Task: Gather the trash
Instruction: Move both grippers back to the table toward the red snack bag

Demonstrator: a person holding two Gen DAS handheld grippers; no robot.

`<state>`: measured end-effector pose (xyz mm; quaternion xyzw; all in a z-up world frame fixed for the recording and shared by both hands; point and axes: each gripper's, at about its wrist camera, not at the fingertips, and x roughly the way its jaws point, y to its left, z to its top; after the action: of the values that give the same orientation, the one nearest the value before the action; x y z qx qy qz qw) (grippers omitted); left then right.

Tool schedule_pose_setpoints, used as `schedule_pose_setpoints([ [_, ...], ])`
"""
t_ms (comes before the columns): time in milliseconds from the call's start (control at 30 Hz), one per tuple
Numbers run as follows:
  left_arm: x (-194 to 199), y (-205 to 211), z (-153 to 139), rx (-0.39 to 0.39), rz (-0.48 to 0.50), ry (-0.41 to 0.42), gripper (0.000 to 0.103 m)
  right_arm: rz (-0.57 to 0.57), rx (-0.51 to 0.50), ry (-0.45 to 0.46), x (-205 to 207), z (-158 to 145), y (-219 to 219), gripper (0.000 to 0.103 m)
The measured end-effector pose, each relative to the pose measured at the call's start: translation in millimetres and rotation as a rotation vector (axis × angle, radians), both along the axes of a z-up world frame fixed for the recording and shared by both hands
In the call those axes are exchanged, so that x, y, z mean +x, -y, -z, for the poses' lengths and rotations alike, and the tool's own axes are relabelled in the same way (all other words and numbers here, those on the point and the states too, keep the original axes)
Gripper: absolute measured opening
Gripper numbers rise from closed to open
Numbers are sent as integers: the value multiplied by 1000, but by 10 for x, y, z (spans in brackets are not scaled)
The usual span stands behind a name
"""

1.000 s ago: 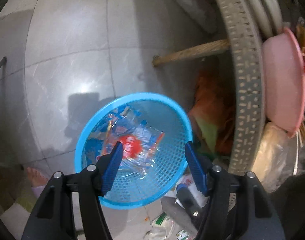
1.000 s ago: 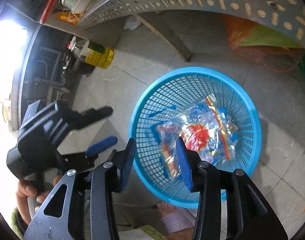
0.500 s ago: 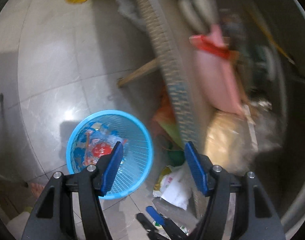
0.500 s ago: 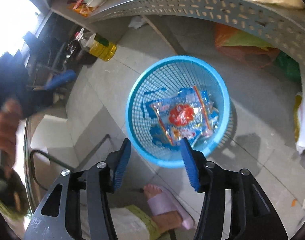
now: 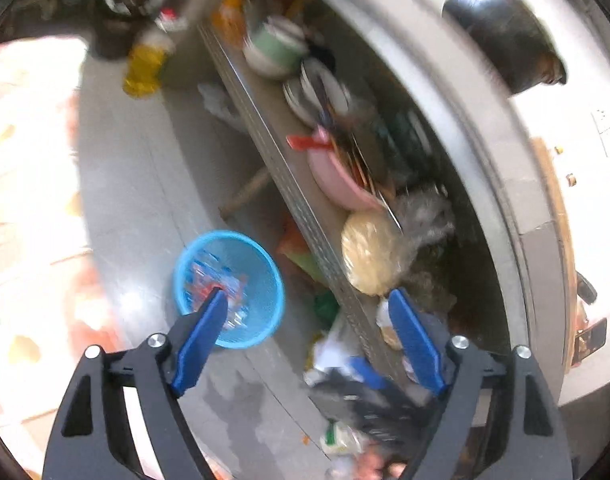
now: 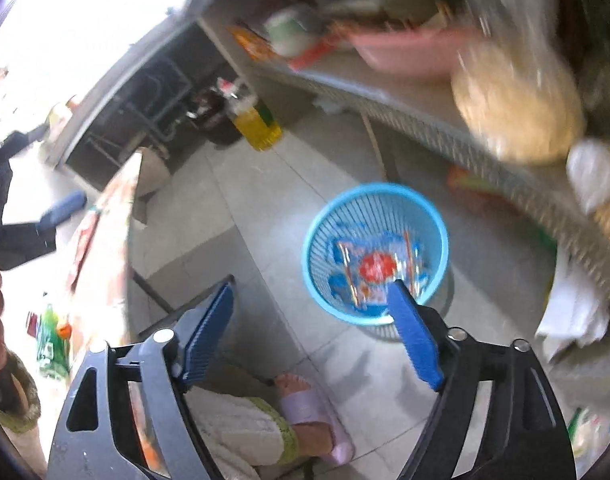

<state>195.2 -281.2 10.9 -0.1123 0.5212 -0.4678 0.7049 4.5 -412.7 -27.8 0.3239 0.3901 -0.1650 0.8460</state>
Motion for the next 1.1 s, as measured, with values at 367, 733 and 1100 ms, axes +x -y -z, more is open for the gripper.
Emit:
schedule_pose_setpoints([
  [367, -403, -1656, -446, 64, -310, 343, 97, -133, -167, 68, 163, -800, -861, 92],
  [733, -614, -2933, -544, 126, -522, 406, 97, -322, -288, 77, 419, -1189, -2006, 95],
  [1100, -831, -3711, -423, 156, -636, 519, 97, -383, -459, -40, 486, -1155, -2695, 95],
])
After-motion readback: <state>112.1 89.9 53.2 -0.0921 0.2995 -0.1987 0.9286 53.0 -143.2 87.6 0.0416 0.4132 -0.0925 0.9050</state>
